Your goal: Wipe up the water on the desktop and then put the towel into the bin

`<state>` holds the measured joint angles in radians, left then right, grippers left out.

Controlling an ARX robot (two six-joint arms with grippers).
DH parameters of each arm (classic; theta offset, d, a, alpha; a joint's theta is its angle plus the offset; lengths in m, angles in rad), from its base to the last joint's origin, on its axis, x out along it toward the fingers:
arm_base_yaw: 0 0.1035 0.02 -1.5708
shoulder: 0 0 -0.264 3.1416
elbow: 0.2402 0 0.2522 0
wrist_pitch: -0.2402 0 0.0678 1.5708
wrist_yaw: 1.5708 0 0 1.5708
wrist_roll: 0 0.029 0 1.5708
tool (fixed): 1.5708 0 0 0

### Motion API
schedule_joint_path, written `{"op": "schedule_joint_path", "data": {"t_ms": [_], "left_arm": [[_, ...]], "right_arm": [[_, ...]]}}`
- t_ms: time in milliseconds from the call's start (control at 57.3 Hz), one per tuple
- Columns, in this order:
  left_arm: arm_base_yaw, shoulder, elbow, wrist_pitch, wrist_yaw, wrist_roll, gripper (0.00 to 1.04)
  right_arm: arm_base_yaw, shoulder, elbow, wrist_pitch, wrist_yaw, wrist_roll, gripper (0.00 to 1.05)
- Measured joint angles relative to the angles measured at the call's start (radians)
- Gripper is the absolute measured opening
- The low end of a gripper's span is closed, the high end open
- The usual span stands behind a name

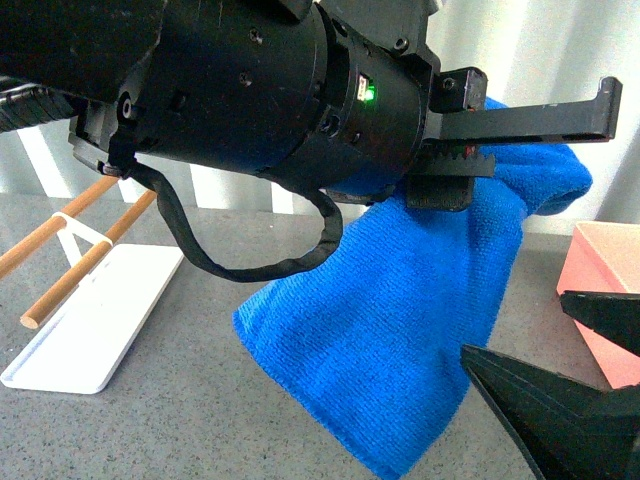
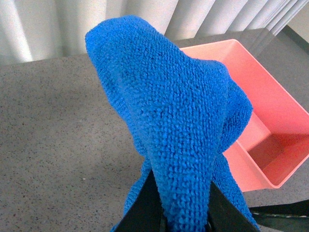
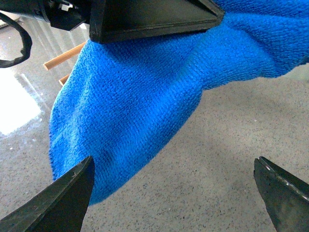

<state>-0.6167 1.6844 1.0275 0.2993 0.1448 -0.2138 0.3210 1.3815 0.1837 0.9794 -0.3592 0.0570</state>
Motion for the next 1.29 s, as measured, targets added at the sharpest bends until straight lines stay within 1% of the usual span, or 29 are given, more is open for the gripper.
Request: {"op": "schedule_joint_path", "data": {"t_ms": [244, 314, 436, 471, 506, 576, 629, 716, 855, 890, 1048, 1082, 1240, 1292], "left_arm": [[-0.014, -0.008, 0.014, -0.019, 0.006, -0.065, 0.06], [-0.019, -0.008, 0.018, -0.023, 0.008, -0.081, 0.06], [-0.021, -0.008, 0.022, -0.031, 0.011, -0.108, 0.06], [-0.021, -0.008, 0.022, -0.031, 0.008, -0.115, 0.06], [-0.021, -0.008, 0.022, -0.031, 0.008, -0.122, 0.06], [-0.021, -0.008, 0.022, -0.032, 0.006, -0.131, 0.06], [-0.021, -0.008, 0.022, -0.034, 0.002, -0.136, 0.06], [-0.021, -0.008, 0.022, -0.04, -0.002, -0.139, 0.06], [-0.02, -0.008, 0.022, -0.041, -0.002, -0.14, 0.06], [-0.019, -0.009, 0.022, -0.041, 0.001, -0.14, 0.06], [-0.016, -0.011, 0.022, -0.038, 0.013, -0.145, 0.06], [-0.016, -0.013, 0.022, -0.037, 0.014, -0.147, 0.06], [-0.007, -0.023, 0.024, -0.042, 0.022, -0.153, 0.06], [-0.001, -0.025, 0.025, -0.045, 0.024, -0.157, 0.09]], "right_arm": [[0.01, 0.134, 0.052, 0.179, -0.07, 0.05, 0.98], [0.019, 0.165, 0.085, 0.192, -0.08, 0.063, 0.98], [0.034, 0.192, 0.132, 0.192, -0.071, 0.076, 0.98], [0.039, 0.196, 0.141, 0.196, -0.061, 0.081, 0.94], [0.043, 0.201, 0.15, 0.204, -0.053, 0.089, 0.87], [0.049, 0.21, 0.158, 0.214, -0.043, 0.096, 0.78], [0.054, 0.22, 0.163, 0.222, -0.034, 0.1, 0.69], [0.057, 0.227, 0.164, 0.23, -0.025, 0.106, 0.59], [0.058, 0.23, 0.164, 0.24, -0.016, 0.11, 0.38], [0.058, 0.23, 0.164, 0.24, -0.015, 0.111, 0.35], [0.034, 0.218, 0.164, 0.229, -0.013, 0.124, 0.08], [0.029, 0.21, 0.164, 0.225, -0.017, 0.126, 0.05], [0.005, 0.175, 0.164, 0.196, -0.04, 0.127, 0.05], [-0.004, 0.163, 0.164, 0.186, -0.047, 0.127, 0.05]]}}
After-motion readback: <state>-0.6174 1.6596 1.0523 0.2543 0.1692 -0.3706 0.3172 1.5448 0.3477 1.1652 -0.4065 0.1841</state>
